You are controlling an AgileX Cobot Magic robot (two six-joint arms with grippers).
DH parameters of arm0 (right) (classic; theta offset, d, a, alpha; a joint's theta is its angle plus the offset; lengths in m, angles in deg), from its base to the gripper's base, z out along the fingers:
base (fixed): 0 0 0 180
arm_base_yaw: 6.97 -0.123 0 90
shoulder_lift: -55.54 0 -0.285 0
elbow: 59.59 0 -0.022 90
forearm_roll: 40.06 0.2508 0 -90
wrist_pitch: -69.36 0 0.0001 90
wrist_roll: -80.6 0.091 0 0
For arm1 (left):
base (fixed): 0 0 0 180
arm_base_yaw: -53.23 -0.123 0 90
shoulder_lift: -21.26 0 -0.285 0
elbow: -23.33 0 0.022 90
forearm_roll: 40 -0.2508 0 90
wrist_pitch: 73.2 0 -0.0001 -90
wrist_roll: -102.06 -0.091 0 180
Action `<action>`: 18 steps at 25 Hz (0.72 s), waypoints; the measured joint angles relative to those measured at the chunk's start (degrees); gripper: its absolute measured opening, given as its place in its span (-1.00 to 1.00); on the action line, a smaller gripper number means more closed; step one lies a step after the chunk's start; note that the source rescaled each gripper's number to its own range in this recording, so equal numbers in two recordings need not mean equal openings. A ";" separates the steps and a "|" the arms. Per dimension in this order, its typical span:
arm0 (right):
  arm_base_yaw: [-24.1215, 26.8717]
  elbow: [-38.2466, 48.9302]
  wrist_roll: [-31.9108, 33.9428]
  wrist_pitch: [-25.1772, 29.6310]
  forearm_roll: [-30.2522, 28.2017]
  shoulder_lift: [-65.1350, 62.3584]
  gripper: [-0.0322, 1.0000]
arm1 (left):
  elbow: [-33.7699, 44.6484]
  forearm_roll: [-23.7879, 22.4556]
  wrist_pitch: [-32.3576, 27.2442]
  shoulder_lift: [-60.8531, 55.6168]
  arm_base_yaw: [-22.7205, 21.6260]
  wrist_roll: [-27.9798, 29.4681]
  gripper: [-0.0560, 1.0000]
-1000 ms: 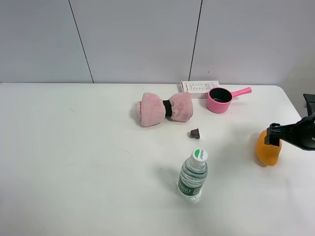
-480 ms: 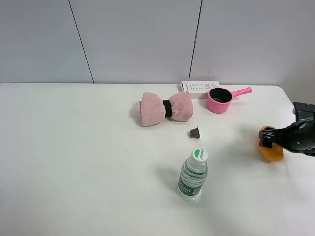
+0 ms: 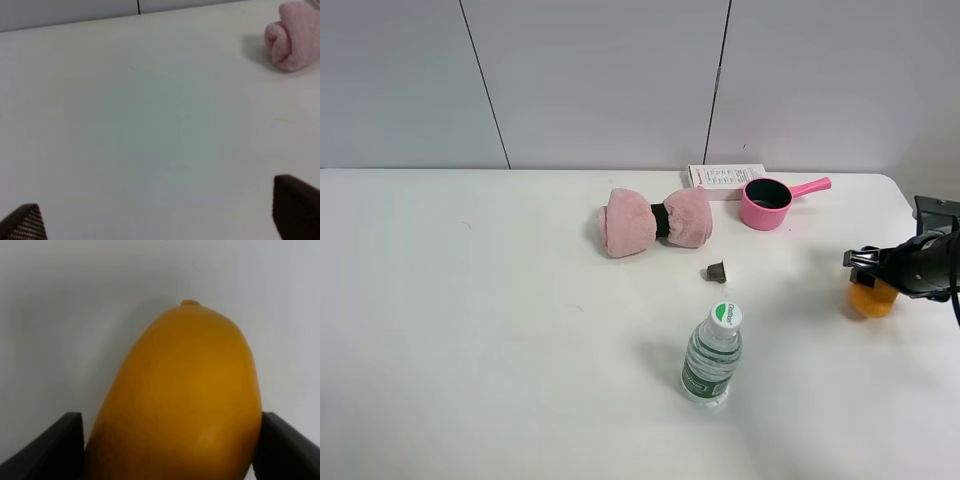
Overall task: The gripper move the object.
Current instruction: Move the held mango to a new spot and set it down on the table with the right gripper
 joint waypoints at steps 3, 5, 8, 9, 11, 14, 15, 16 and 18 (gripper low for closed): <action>0.00 -0.20 0.00 -0.87 0.06 0.56 -0.85 | 0.00 0.00 0.00 0.00 0.00 0.00 1.00; 0.00 -0.27 -0.18 -1.27 0.06 0.77 -0.85 | 0.00 0.00 0.00 0.00 0.00 0.00 1.00; 0.00 -0.27 -1.15 -1.40 0.06 0.83 -0.86 | 0.00 0.00 0.00 0.00 0.00 0.00 1.00; 0.00 -0.27 -1.66 -1.25 0.06 0.76 -0.86 | 0.00 0.00 0.00 0.00 0.00 0.00 1.00; 0.00 -0.27 -2.97 -0.38 0.06 0.15 -0.87 | 0.00 0.00 0.00 0.00 0.00 0.00 1.00; -0.04 0.00 -5.92 2.62 0.06 -2.19 -0.88 | 0.00 0.00 0.00 0.00 0.00 0.00 1.00; -0.04 0.00 -6.90 3.25 0.06 -3.29 -0.89 | 0.00 0.00 0.00 0.00 0.00 0.00 1.00; -0.04 0.05 -8.14 3.51 0.06 -4.86 -0.89 | 0.00 0.00 0.00 0.00 0.00 0.00 1.00; -0.04 0.05 -10.28 3.55 0.06 -8.16 -0.89 | 0.00 0.00 0.00 0.00 0.00 0.00 1.00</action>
